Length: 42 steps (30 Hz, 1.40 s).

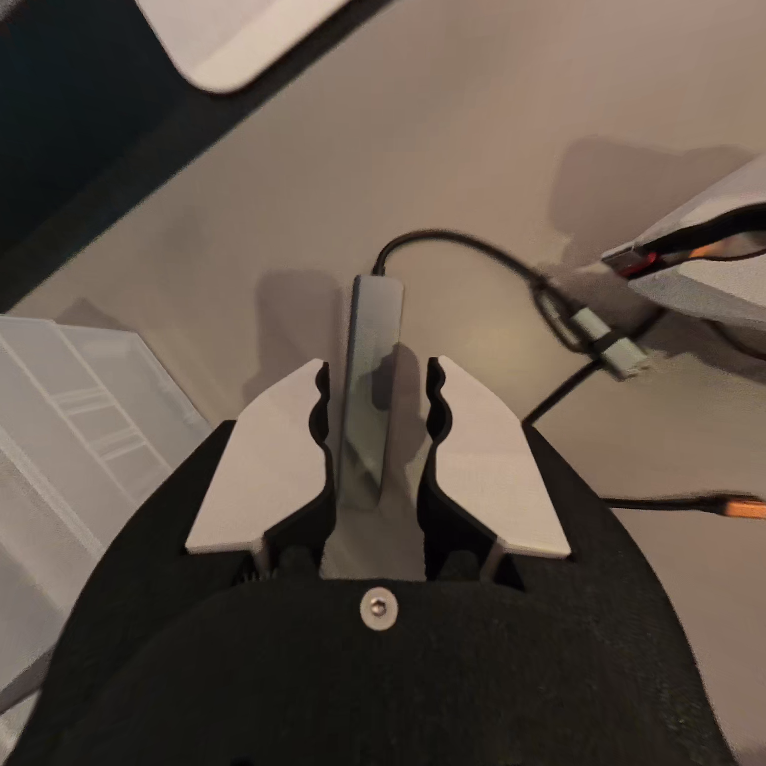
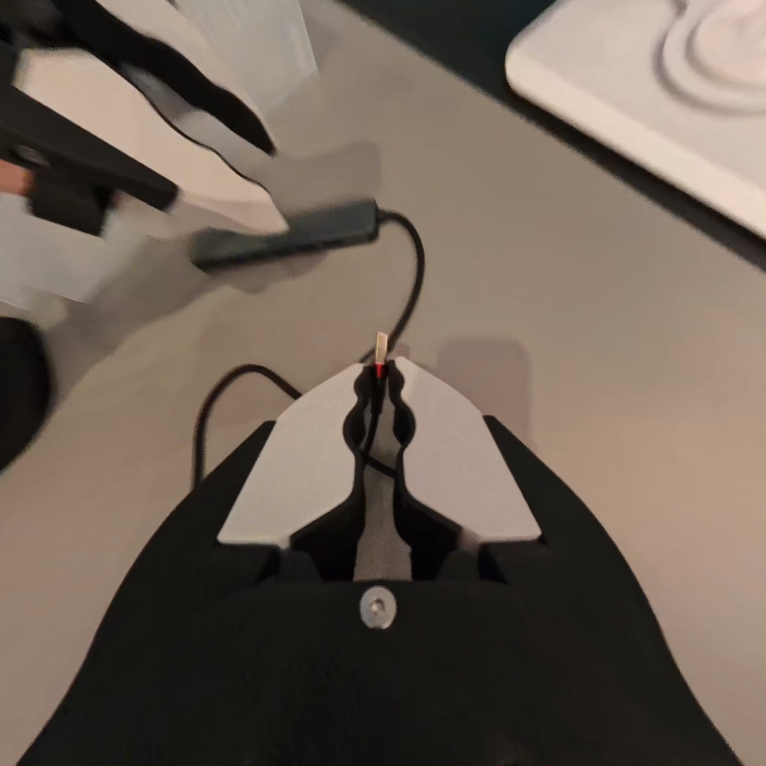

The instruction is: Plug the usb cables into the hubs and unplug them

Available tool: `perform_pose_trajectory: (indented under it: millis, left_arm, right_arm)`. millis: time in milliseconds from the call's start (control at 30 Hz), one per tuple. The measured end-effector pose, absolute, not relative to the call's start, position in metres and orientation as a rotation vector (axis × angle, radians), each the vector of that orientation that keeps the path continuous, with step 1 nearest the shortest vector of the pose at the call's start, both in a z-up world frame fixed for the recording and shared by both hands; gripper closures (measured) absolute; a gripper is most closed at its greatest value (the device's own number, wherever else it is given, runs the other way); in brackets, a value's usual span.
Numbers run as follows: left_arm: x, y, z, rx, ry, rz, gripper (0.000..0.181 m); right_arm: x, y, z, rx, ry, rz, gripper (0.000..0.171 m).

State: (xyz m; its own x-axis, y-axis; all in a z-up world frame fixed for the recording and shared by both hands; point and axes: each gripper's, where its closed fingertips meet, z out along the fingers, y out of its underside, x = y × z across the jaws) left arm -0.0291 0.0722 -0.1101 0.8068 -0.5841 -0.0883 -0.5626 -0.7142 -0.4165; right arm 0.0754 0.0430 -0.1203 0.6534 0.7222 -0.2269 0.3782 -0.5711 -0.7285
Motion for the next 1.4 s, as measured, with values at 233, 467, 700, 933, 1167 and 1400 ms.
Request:
perform_pose_trajectory:
  millis: [233, 467, 700, 933, 1167, 1400]
  left_arm:
    - [0.067, 0.031, -0.015, -1.940, 1.061, -1.000, 0.143]
    - [0.087, 0.000, -0.034, -1.767, 1.415, -0.887, 0.146]
    - [0.090, -0.021, -0.031, -1.708, 1.477, -1.134, 0.175]
    - [0.089, -0.018, -0.025, -1.714, 1.433, -1.158, 0.177]
    - [0.081, -0.012, -0.018, -1.748, 1.337, -1.238, 0.176]
    - [0.090, -0.018, -0.030, -1.836, 1.331, -1.431, 0.172]
  right_arm:
    - [0.086, 0.018, -0.038, -1.851, -0.939, 0.946, 0.162]
    - [0.081, -0.002, -0.032, -1.713, -1.123, 0.985, 0.162]
    - [0.081, -0.016, -0.033, -1.617, -1.231, 1.050, 0.162]
    - [0.083, -0.008, -0.041, -1.643, -1.212, 1.010, 0.141]
    - [0.075, -0.014, -0.055, -1.661, -1.245, 1.075, 0.167]
    - [0.072, -0.019, -0.062, -1.709, -1.333, 0.975, 0.167]
